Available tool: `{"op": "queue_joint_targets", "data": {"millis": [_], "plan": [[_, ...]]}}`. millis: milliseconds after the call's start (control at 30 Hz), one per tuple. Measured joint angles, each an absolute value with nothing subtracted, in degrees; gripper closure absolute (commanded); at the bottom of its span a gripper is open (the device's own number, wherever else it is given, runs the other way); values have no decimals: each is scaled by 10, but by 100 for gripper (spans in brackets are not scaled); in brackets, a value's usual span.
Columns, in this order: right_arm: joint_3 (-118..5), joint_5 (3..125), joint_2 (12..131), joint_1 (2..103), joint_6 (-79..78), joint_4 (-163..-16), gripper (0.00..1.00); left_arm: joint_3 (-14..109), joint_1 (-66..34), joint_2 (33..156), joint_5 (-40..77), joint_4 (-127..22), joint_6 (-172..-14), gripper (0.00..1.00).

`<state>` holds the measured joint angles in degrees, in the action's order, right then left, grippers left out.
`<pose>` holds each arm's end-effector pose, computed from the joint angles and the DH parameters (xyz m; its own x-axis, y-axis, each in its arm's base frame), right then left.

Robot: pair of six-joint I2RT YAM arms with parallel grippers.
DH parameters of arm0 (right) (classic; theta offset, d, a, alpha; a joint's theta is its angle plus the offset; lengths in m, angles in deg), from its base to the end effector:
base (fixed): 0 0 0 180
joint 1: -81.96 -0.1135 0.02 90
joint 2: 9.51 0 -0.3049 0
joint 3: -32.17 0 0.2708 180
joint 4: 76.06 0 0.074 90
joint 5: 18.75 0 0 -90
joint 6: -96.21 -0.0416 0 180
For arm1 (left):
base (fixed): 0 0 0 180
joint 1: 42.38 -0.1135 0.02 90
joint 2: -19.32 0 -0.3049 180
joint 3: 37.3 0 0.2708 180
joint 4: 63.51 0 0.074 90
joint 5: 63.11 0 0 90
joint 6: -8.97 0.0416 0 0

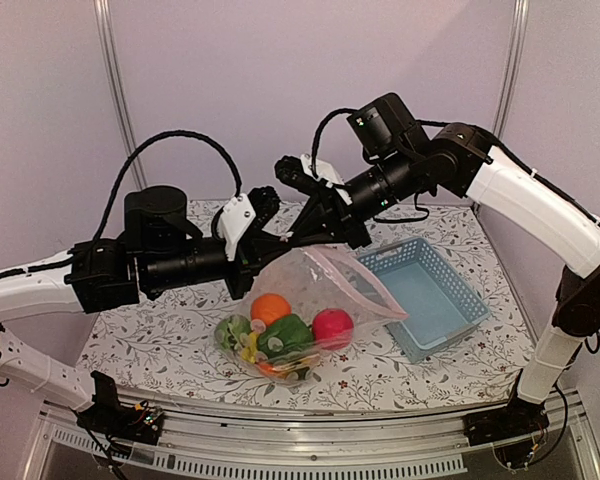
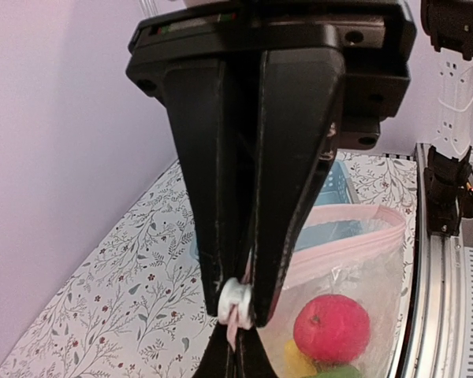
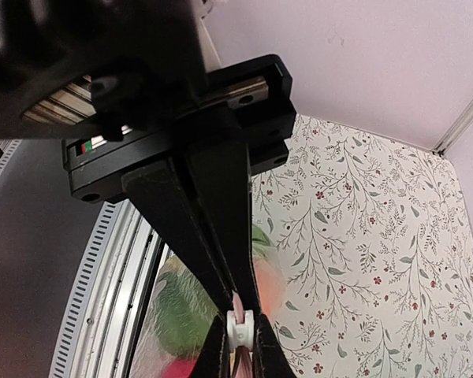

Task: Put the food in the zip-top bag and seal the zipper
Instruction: Hold the zipper from the zipper food storage bag, then zip the zipper on the zipper food storage bag.

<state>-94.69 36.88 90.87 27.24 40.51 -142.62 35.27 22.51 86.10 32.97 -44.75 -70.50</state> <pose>0.2120 0.3403 0.4644 0.2131 -0.5041 -0.8369 -0.9723 -0.1937 -0.1309 0.1235 -0.2531 0.3951 0.0629 0.2940 -0.9537 0.8596 0.4696 0.2015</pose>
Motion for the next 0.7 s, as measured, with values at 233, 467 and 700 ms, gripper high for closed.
{"op": "queue_joint_targets", "data": {"millis": [233, 467, 700], "plan": [[-947, 378, 910, 272, 404, -1426, 96, 334, 225, 854, 341, -472, -709, 100], [-940, 395, 912, 268, 397, -1420, 96, 306, 227, 826, 362, -485, -712, 100], [-937, 391, 919, 281, 383, -1428, 96, 288, 226, 805, 382, -487, -712, 100]]}}
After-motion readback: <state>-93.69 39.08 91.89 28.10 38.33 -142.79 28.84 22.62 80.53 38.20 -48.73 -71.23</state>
